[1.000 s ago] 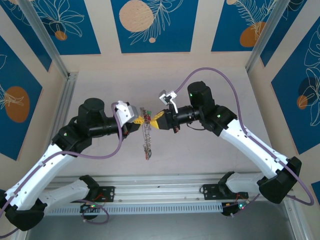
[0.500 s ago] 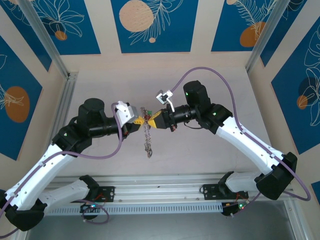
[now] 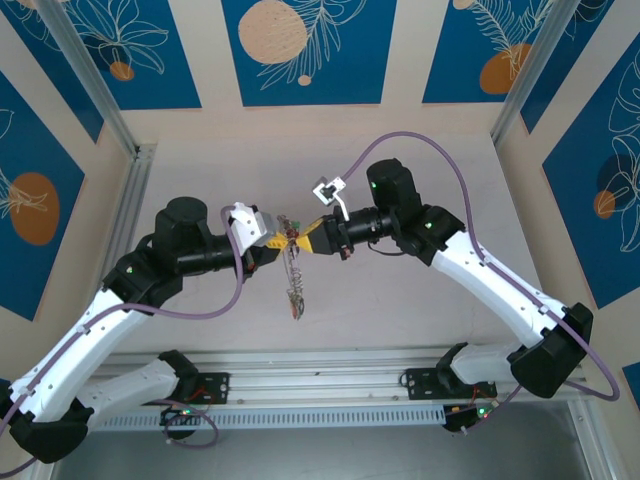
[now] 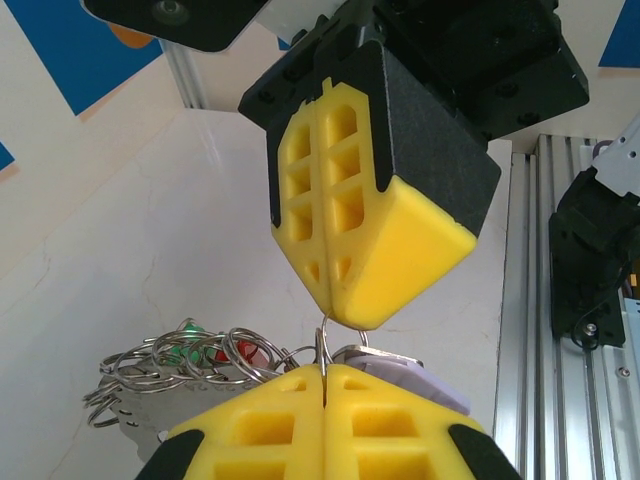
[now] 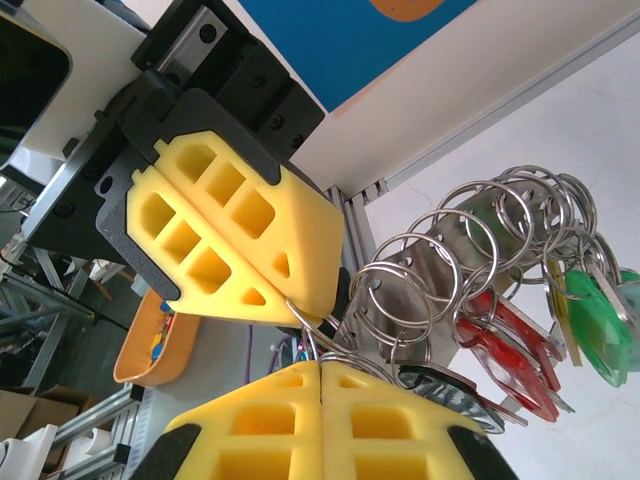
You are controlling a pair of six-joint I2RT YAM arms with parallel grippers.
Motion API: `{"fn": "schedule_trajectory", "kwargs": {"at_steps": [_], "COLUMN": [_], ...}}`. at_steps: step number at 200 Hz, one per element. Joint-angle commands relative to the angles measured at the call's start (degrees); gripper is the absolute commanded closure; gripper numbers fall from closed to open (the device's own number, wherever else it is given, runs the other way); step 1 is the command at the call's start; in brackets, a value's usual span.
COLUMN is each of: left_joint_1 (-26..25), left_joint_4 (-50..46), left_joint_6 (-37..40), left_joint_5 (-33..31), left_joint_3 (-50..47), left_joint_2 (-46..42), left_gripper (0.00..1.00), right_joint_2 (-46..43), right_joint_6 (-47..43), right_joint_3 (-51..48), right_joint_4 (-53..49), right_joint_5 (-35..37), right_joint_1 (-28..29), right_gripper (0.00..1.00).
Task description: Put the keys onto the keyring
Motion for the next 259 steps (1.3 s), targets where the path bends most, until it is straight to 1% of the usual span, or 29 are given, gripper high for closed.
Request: {"fn": "schedule_trajectory", "kwargs": {"at_steps": [1, 83, 130, 163, 205, 237, 259], "left_joint_1": [0.3, 0.29, 0.21, 0.21, 0.22, 0.23, 0.27], "left_joint_4": [2.63, 2.39, 2.41, 3.02, 2.82, 3.08, 3.42], "left_joint_6": [1.92, 2.12, 2.13, 1.96, 2.08, 1.68, 1.63], "left_joint_5": [2.98, 2.94, 2.67, 1.62, 0.32, -2.14, -2.9], "left_joint_3": [0.44, 0.22, 0.17, -0.07, 0.02, -0.11, -0.27], "left_joint_2": [-1.42, -1.72, -1.77, -1.91, -1.67, -1.7, -1.69], "left_gripper": [1.0, 1.0, 1.0, 1.0, 1.0, 1.0, 1.0], "right_joint_2": [1.14, 1.95, 3.0, 3.07, 2.63, 0.49, -1.13], "right_joint_6": [0.79, 0.26, -1.02, -2.95, -3.95, -5.64, -7.63], "right_joint_3": [2.35, 4.23, 5.92, 7.19, 7.34, 6.27, 6.38], "right_joint_4": [-1.54, -4.99, -7.36, -10.98, -11.51, -12.56, -14.28], "right_joint_5": [0.79, 3.22, 4.27, 7.42, 9.23, 12.04, 12.53], "right_joint_1": [-0.65, -0.68, 0.37, 1.86, 2.72, 2.57, 2.4], "right_gripper": [1.0, 1.0, 1.0, 1.0, 1.0, 1.0, 1.0]}}
